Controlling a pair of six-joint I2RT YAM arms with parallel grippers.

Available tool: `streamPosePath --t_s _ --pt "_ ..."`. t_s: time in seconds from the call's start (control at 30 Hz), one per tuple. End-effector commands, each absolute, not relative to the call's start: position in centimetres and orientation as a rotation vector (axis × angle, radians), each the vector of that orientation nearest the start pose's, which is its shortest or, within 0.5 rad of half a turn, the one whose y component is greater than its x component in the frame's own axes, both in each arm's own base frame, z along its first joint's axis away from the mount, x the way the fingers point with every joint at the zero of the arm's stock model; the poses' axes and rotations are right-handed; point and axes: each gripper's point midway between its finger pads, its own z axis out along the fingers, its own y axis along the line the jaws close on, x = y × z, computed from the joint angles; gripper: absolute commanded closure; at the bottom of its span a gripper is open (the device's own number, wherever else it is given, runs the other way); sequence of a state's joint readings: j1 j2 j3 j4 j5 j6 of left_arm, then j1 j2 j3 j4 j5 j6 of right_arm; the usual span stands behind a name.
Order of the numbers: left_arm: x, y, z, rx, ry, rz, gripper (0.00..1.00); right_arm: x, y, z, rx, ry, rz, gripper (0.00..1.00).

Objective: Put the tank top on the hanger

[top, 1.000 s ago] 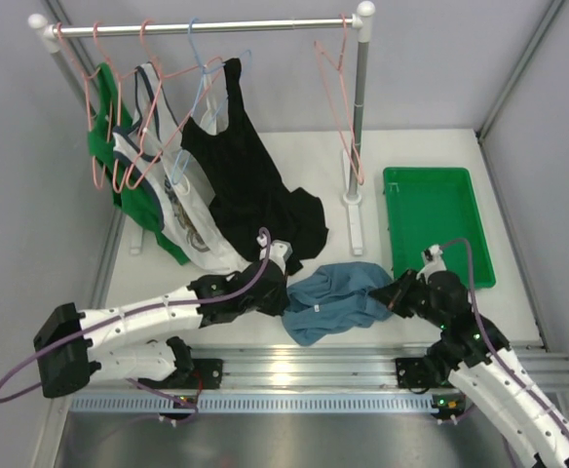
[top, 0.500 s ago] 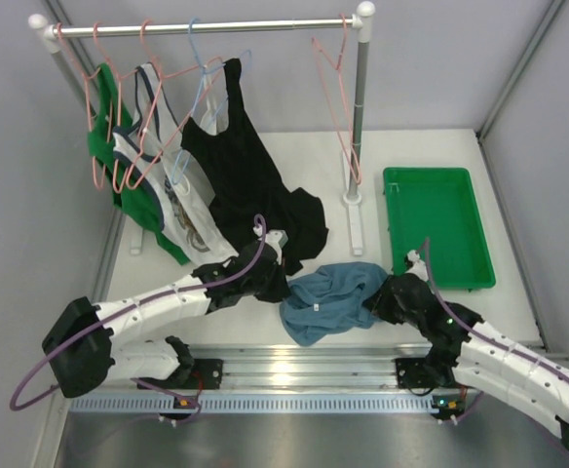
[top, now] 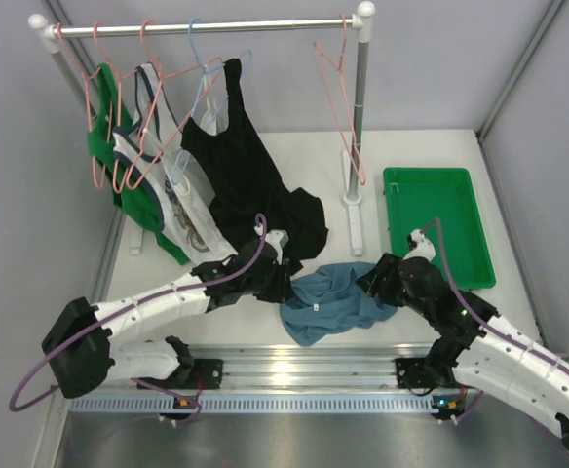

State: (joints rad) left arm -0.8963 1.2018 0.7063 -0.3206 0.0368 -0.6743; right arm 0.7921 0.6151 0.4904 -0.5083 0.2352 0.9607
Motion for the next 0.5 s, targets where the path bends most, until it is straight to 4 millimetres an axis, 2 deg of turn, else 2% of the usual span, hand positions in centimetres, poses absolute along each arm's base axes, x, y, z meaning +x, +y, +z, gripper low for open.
streamPosePath --t_s 0.0,0.13,0.23,0.27,0.33,0.37,0.43,0.47 --pt "17.8 -27.2 12.5 0.317 2.445 -0.785 0.61 17.6 16.3 14.2 0.272 2.236 0.672 0.43" --pt "18.0 -26.6 14.2 0.314 2.417 -0.767 0.54 17.6 16.0 14.8 0.246 2.237 0.649 0.41" --pt "18.1 -26.6 16.8 0.329 2.372 -0.781 0.51 17.7 16.0 15.6 0.222 2.235 0.642 0.41" --pt "18.4 -26.9 18.6 0.331 2.332 -0.805 0.51 17.8 16.1 16.1 0.215 2.225 0.640 0.40" --pt "19.1 -26.7 21.0 0.330 2.273 -0.789 0.50 17.9 15.9 16.1 0.211 2.228 0.623 0.40" --pt "19.9 -27.1 24.1 0.315 2.201 -0.807 0.50 18.1 16.0 16.4 0.206 2.222 0.621 0.40" --pt "20.9 -27.2 26.9 0.312 2.139 -0.789 0.50 18.3 16.0 16.4 0.199 2.223 0.607 0.39" --pt "22.1 -27.2 30.8 0.277 2.049 -0.789 0.49 18.4 16.1 16.9 0.190 2.214 0.607 0.40"
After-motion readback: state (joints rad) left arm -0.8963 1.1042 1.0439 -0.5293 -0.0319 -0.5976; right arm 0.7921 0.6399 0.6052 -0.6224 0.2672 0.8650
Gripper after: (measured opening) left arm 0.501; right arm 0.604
